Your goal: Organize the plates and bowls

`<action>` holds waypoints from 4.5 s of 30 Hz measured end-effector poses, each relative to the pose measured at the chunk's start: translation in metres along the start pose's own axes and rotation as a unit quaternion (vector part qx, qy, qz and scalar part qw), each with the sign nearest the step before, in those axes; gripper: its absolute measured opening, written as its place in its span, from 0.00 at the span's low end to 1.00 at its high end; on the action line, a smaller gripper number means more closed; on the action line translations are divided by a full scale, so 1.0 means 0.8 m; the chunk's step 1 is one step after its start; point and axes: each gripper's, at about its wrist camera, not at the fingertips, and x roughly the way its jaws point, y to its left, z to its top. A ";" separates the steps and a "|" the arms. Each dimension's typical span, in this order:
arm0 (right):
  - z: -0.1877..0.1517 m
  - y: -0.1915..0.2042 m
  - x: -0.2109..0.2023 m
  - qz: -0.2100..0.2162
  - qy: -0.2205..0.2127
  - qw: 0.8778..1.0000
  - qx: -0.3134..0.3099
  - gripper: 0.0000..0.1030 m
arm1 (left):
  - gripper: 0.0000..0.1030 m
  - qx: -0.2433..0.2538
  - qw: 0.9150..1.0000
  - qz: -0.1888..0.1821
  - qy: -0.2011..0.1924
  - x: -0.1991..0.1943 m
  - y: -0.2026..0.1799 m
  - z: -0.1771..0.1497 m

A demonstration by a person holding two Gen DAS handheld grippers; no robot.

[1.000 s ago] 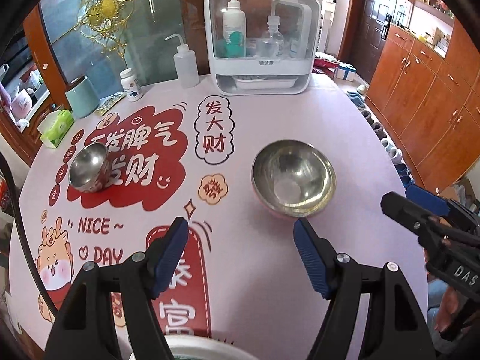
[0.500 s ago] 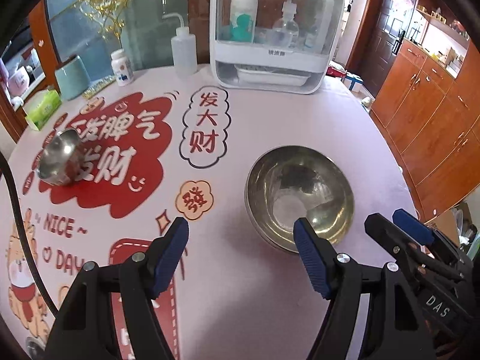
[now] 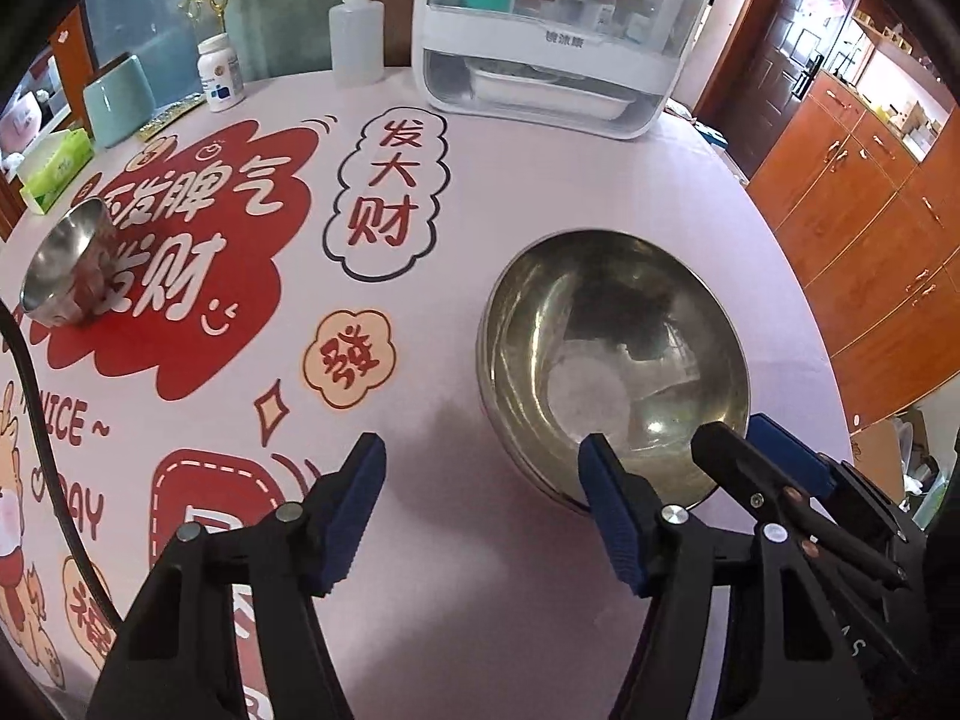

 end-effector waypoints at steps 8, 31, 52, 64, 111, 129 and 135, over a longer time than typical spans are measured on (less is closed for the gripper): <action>-0.001 -0.009 -0.001 0.002 0.006 1.000 0.004 0.29 | 0.39 -0.014 0.999 -0.022 0.025 0.012 -0.002 -0.003; -0.021 0.004 -0.016 -0.005 0.032 0.999 -0.008 0.14 | 0.16 -0.009 0.999 -0.025 0.035 0.002 -0.014 -0.027; -0.067 0.035 -0.093 -0.014 0.032 0.999 -0.038 0.14 | 0.17 0.005 0.999 -0.037 0.036 -0.067 -0.018 -0.086; -0.099 0.077 -0.141 -0.006 0.018 0.997 -0.071 0.14 | 0.17 0.000 0.999 -0.040 0.011 -0.126 0.007 -0.128; -0.209 0.304 -0.178 0.049 0.020 0.989 -0.135 0.15 | 0.18 -0.006 1.000 -0.008 -0.004 -0.277 0.203 -0.255; -0.247 0.412 -0.139 0.077 0.054 0.985 -0.147 0.16 | 0.19 -0.020 0.999 0.018 0.027 -0.303 0.322 -0.289; -0.262 0.438 -0.123 0.078 0.072 0.984 -0.142 0.16 | 0.20 -0.016 0.998 0.012 0.059 -0.293 0.356 -0.298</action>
